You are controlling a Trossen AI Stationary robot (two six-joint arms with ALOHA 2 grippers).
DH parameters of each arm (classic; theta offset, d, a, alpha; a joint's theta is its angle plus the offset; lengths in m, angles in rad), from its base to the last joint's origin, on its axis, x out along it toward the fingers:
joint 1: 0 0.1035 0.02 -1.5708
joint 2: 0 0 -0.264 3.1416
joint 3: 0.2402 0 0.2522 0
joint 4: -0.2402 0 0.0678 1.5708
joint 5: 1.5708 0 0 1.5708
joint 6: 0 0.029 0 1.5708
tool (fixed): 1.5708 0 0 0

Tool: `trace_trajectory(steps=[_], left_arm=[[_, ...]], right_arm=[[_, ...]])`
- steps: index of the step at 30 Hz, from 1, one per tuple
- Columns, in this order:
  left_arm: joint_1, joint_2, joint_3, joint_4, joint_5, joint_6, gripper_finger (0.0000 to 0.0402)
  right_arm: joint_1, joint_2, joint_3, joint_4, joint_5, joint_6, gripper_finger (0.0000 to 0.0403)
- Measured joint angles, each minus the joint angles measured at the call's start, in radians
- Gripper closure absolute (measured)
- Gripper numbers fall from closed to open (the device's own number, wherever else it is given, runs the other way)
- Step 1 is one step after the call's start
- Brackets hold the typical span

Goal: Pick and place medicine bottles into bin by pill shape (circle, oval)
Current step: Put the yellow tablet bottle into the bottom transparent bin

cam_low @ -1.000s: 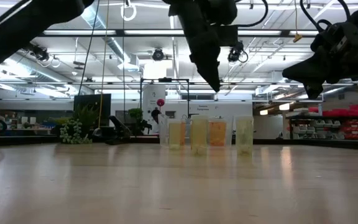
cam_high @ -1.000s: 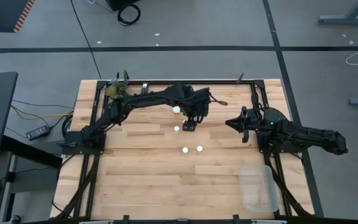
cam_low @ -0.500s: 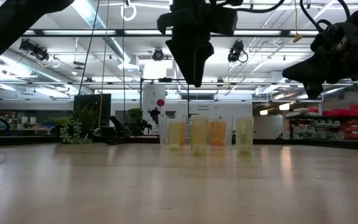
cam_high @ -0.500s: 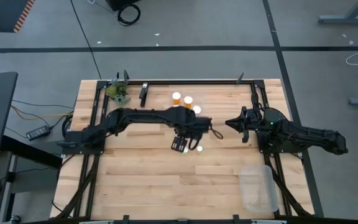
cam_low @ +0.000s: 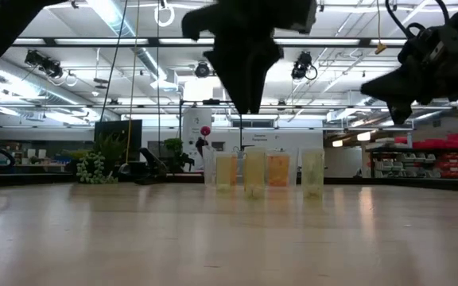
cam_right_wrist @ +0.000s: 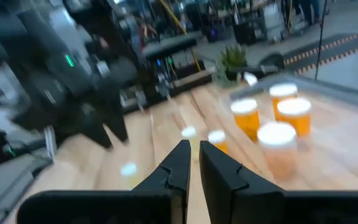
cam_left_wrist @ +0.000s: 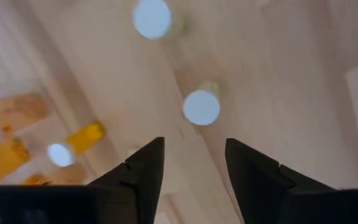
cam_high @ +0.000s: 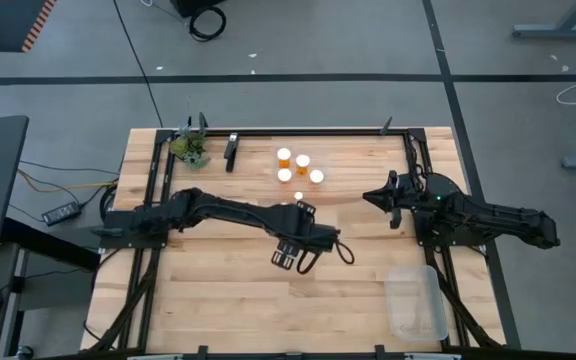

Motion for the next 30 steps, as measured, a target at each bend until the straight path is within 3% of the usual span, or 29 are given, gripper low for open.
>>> trace_trajectory(steps=[8, 15, 22, 30], left_arm=[[-0.016, -0.040, -0.162, 0.111, 0.000, 0.012, 0.0243], [-0.021, -0.251, -0.412, 0.386, -0.010, 0.026, 0.0256], [-0.021, -0.453, -0.763, 0.715, -0.010, -0.011, 0.0256], [-0.029, -0.608, -1.052, 0.990, -0.010, -0.122, 0.0259]], right_arm=[[0.000, 0.000, 0.000, 0.248, 0.022, 0.163, 0.0362], [0.000, 0.039, 0.097, 0.207, 0.014, 0.136, 0.0362], [0.000, 0.232, 0.254, 0.027, 0.022, 0.056, 0.0362], [0.023, 0.525, 0.318, 0.020, 0.031, 0.021, 0.0362]])
